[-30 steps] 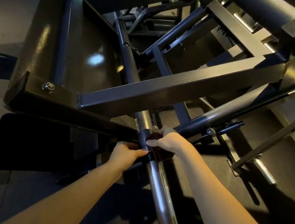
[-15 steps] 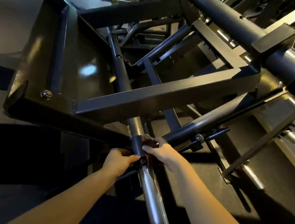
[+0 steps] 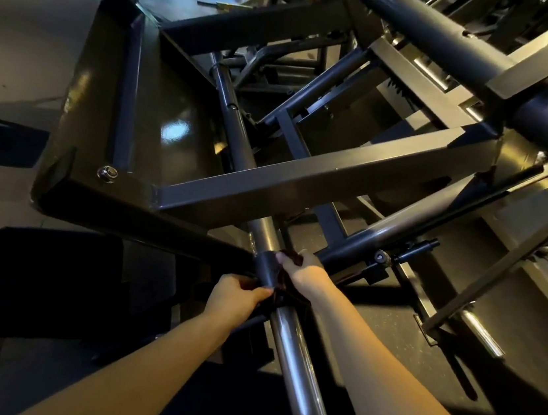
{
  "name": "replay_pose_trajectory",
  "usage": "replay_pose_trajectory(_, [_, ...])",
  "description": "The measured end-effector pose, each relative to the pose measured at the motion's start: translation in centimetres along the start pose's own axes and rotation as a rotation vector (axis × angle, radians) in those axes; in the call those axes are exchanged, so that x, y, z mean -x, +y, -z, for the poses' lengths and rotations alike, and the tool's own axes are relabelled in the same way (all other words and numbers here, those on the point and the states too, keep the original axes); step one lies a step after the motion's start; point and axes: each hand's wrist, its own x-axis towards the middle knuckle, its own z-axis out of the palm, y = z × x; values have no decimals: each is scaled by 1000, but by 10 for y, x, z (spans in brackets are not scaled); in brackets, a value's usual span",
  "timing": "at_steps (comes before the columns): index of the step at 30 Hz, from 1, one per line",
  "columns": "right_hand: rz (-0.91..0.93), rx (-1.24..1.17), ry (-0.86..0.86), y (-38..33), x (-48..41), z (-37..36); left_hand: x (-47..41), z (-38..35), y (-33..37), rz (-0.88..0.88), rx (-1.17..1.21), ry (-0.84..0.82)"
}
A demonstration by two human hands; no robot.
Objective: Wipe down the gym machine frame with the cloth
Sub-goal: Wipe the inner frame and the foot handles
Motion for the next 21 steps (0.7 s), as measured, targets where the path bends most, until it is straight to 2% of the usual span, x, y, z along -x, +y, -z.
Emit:
replay_pose_trajectory(6, [64, -27, 100, 5, 17, 15, 14, 5, 4, -74, -142, 26])
replay_pose_trajectory(10, [125, -305, 170, 5, 51, 35, 44, 26, 14, -173, -190, -1])
replay_pose_trajectory(14, [185, -368, 35, -12, 107, 26, 83, 52, 15, -308, -128, -81])
replay_pose_trajectory(18, [232, -437, -141, -36, 155, -17, 116, 89, 8, -377, -36, -125])
replay_pose_trajectory(21, [270, -408, -262, -61, 178, -72, 137, 137, -11, -399, -32, -7])
